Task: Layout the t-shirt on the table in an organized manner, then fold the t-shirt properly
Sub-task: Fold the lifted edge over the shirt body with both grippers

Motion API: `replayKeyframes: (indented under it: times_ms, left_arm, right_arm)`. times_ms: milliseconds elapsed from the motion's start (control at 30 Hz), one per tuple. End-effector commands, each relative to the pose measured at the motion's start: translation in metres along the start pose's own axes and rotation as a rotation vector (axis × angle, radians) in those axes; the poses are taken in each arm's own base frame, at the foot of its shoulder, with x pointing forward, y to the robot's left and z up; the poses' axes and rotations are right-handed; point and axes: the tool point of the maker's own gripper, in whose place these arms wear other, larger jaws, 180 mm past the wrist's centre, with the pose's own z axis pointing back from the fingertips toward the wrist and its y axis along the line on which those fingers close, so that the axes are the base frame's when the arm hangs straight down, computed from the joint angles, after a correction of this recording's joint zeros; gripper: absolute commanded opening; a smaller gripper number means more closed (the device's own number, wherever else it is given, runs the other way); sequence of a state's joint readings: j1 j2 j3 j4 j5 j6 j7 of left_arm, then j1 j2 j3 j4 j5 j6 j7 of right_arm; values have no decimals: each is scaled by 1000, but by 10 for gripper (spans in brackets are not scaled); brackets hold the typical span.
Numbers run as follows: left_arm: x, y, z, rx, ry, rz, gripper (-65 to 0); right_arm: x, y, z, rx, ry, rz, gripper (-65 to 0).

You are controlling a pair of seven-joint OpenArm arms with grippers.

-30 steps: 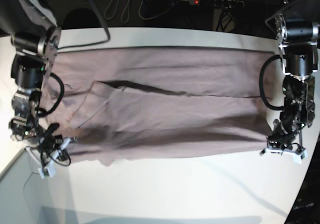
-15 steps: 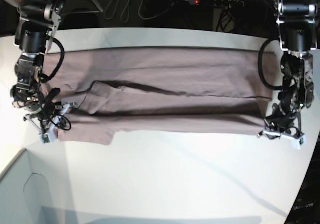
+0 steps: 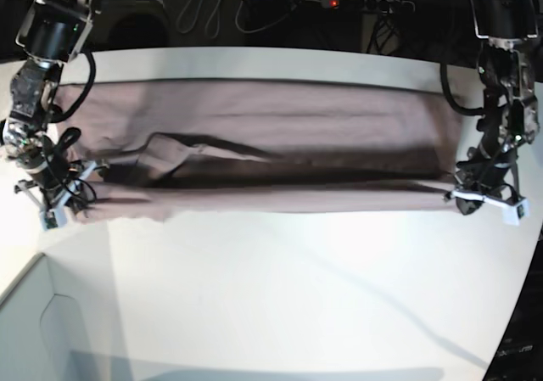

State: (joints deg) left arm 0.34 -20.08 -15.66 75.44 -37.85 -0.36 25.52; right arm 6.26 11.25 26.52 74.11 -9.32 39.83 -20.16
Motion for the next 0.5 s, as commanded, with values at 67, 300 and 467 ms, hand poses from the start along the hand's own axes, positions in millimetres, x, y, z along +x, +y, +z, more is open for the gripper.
replayKeyframes:
  times_ms: [67,300,467]
  left_arm:
    - [16,4,3,6,-50,-14,-648]
    - [-3,15,0,36,-5,0,-648]
    - [-17,26,-5,62,32,18,-648]
  right_arm:
    - [22,-3,16,-28,-81,39,-650]
    - [-8,11,38,-19,-29,81,-650]
    - [-30,22,53,-9,10,89,-650]
